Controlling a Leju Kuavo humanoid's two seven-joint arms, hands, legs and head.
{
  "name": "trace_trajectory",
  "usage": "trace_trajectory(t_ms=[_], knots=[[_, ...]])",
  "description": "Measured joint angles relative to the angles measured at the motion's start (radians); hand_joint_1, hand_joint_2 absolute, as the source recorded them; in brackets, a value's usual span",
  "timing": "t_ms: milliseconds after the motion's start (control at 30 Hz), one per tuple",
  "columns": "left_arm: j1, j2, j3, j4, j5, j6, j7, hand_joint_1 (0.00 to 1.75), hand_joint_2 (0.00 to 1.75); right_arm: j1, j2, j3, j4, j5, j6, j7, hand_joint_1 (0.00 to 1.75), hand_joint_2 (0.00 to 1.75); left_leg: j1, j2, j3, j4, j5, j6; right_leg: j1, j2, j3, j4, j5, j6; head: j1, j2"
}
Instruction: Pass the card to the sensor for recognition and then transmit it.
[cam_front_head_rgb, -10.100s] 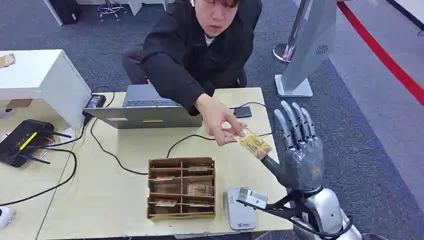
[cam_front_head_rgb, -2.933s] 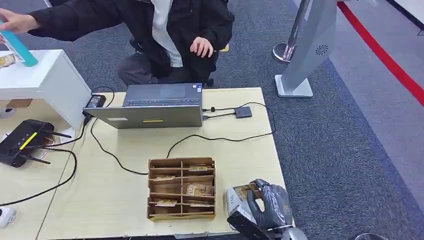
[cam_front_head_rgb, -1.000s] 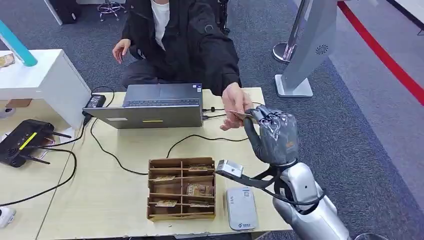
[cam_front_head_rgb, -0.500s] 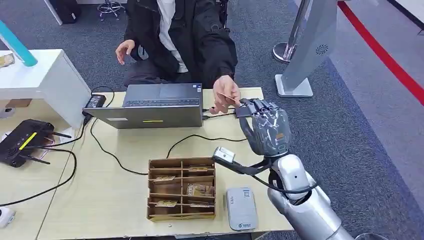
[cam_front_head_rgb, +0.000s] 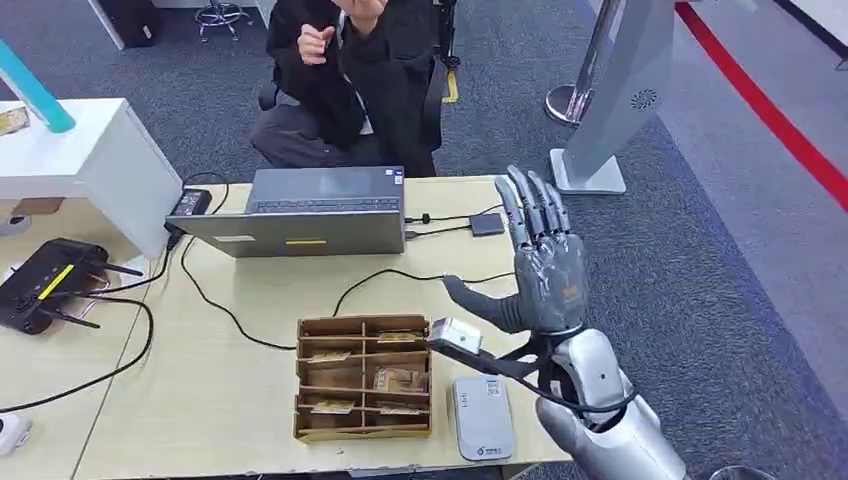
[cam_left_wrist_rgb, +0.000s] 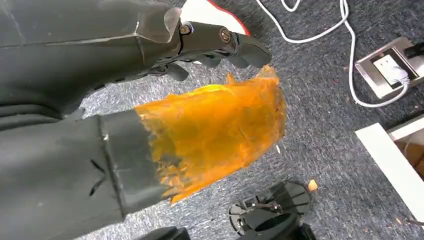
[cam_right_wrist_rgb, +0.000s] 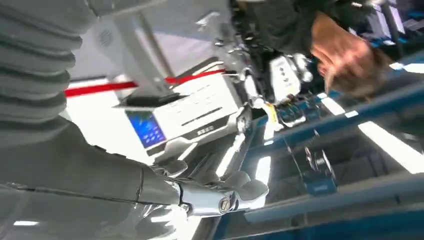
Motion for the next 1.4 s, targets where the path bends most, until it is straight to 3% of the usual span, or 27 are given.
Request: trace_trajectory(t_ms=[300, 567, 733, 767, 1400], knots=[[0.02, 0.002, 0.0, 0.0, 0.03, 0.028, -0.027, 0.0, 0.0, 0.187, -0.026, -0.022, -0.165, -0.218, -0.128, -0.178, 0.0, 0.0, 0.0, 0.0, -0.001, 0.0, -0.001, 0.0, 0.0, 0.0, 0.0, 0.0, -0.001, 0.001, 0.0, 0.0], [0.027, 0.005, 0.006, 0.0, 0.045, 0.037, -0.043, 0.0, 0.0, 0.319, -0.037, -0.023, -0.262, -0.446, -0.135, -0.336, 0.0, 0.0, 0.0, 0.0, 0.0, 0.0, -0.001, 0.0, 0.0, 0.0, 0.0, 0.0, -0.001, 0.001, 0.0, 0.0], [0.028, 0.006, 0.008, 0.0, 0.047, 0.039, -0.048, 0.0, 0.0, 0.365, -0.037, -0.015, -0.281, -0.522, -0.114, -0.381, 0.0, 0.0, 0.0, 0.0, 0.0, 0.0, -0.001, 0.0, 0.0, 0.0, 0.0, 0.0, -0.001, 0.001, 0.0, 0.0], [0.028, 0.006, 0.009, 0.0, 0.048, 0.039, -0.048, 0.0, 0.0, 0.374, -0.037, -0.012, -0.283, -0.525, -0.113, -0.384, 0.0, 1.75, 0.0, 0.0, 0.0, 0.0, -0.001, 0.0, 0.0, 0.0, 0.0, 0.0, -0.001, 0.001, 0.0, 0.0], [0.034, 0.009, 0.026, 0.0, 0.055, 0.05, -0.051, 0.0, 0.0, 0.432, -0.063, 0.047, -0.25, -0.484, -0.115, -0.359, 0.0, 1.75, 0.0, 0.0, 0.0, 0.0, -0.001, 0.0, 0.0, 0.0, 0.0, 0.0, -0.001, 0.001, 0.0, 0.0]])
